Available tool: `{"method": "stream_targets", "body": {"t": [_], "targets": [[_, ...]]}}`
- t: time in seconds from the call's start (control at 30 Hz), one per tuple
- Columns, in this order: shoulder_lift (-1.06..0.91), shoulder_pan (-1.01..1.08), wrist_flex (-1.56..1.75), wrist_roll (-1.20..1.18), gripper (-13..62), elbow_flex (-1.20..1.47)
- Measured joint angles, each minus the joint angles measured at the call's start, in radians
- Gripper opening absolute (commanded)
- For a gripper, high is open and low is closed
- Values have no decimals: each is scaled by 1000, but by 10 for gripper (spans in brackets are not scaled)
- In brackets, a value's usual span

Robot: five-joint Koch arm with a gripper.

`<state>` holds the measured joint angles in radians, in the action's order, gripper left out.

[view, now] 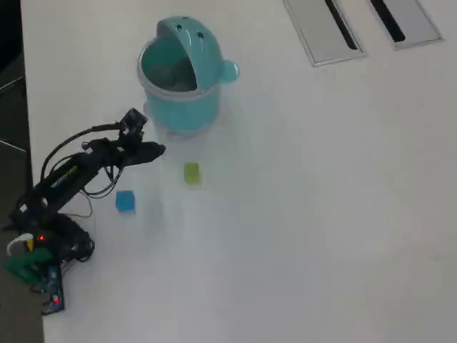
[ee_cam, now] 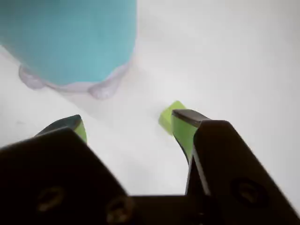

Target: Grasp RGB lego blocks and put them in the bin one by one.

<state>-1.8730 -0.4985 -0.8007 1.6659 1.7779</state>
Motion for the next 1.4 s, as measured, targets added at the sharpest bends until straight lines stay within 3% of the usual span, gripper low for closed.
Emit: {"method": "stream_targets", "body": {"t": [0.47,0.83,1.07,1.4], "targets": [[141,35,181,66,321,63],[291,100,236,285,327,54],[410,153,308,517,344,-64],[572,183,278,581,356,-181]]}}
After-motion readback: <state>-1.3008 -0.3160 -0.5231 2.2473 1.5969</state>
